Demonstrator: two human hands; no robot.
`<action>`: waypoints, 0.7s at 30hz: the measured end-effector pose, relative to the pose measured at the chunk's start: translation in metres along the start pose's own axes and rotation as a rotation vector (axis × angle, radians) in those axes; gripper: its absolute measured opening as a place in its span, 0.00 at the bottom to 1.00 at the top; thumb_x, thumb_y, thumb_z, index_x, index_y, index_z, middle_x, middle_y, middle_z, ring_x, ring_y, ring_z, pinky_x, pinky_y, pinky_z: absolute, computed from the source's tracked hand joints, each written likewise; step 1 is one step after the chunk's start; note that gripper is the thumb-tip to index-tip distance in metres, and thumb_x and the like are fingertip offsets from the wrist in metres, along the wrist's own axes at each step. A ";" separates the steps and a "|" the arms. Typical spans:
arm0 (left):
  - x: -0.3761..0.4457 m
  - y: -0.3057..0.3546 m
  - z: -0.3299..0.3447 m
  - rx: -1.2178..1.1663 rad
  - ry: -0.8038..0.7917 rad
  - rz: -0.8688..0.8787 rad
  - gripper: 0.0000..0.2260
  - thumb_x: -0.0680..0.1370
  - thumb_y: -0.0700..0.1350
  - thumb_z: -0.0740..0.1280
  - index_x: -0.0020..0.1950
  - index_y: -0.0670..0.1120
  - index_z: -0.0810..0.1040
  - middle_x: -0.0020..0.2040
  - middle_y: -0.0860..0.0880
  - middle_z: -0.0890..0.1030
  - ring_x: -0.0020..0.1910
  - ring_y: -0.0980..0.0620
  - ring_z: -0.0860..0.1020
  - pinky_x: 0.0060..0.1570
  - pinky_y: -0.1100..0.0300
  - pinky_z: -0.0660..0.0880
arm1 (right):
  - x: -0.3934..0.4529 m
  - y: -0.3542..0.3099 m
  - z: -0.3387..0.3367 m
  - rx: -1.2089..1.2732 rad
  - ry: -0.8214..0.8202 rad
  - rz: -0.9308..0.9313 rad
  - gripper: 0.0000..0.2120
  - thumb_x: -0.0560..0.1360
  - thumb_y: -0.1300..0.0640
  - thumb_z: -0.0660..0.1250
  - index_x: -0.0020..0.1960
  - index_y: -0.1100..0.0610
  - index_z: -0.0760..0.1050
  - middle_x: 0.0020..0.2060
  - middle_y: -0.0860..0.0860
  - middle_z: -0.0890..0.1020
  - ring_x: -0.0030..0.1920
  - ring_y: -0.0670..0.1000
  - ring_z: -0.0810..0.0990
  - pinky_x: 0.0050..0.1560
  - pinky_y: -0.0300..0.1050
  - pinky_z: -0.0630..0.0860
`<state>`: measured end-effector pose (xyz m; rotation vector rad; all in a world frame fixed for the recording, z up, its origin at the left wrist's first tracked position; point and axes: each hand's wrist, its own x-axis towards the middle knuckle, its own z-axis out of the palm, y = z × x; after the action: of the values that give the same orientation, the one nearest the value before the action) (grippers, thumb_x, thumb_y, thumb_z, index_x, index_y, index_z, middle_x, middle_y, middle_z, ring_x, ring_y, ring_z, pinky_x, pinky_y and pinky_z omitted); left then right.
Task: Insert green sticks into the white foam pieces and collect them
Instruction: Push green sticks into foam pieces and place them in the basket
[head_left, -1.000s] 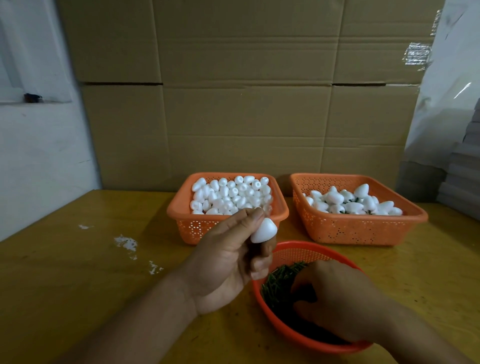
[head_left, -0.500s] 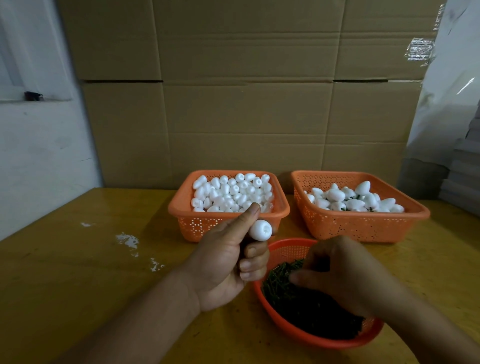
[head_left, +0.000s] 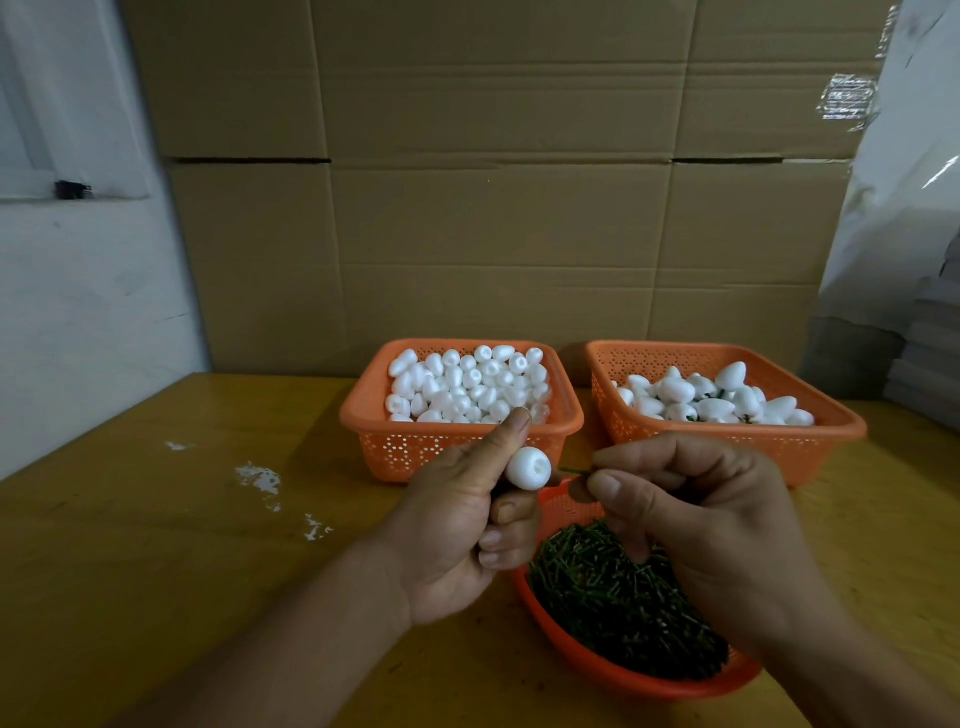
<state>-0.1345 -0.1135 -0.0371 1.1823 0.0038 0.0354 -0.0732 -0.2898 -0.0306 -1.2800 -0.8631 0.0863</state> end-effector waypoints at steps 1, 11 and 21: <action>0.000 0.000 0.001 0.008 0.004 0.001 0.20 0.78 0.59 0.65 0.30 0.49 0.78 0.25 0.51 0.62 0.21 0.57 0.60 0.21 0.64 0.58 | 0.000 0.001 0.000 -0.005 0.009 -0.002 0.09 0.64 0.58 0.75 0.43 0.60 0.86 0.31 0.58 0.85 0.26 0.49 0.78 0.25 0.39 0.75; -0.001 0.000 0.000 0.004 0.012 0.008 0.19 0.77 0.59 0.66 0.31 0.48 0.76 0.24 0.51 0.63 0.20 0.57 0.61 0.21 0.65 0.57 | -0.003 0.004 0.003 -0.109 0.019 -0.037 0.08 0.66 0.55 0.73 0.44 0.57 0.86 0.36 0.56 0.87 0.30 0.50 0.83 0.28 0.40 0.78; -0.001 -0.001 0.003 0.066 0.056 0.055 0.18 0.74 0.59 0.68 0.36 0.45 0.76 0.24 0.50 0.64 0.19 0.57 0.61 0.20 0.66 0.57 | -0.010 0.004 0.005 -0.570 0.019 -0.298 0.04 0.74 0.54 0.73 0.49 0.50 0.84 0.36 0.39 0.86 0.34 0.41 0.85 0.33 0.38 0.81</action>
<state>-0.1355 -0.1172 -0.0370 1.2473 0.0215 0.1174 -0.0812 -0.2893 -0.0388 -1.6547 -1.0967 -0.4365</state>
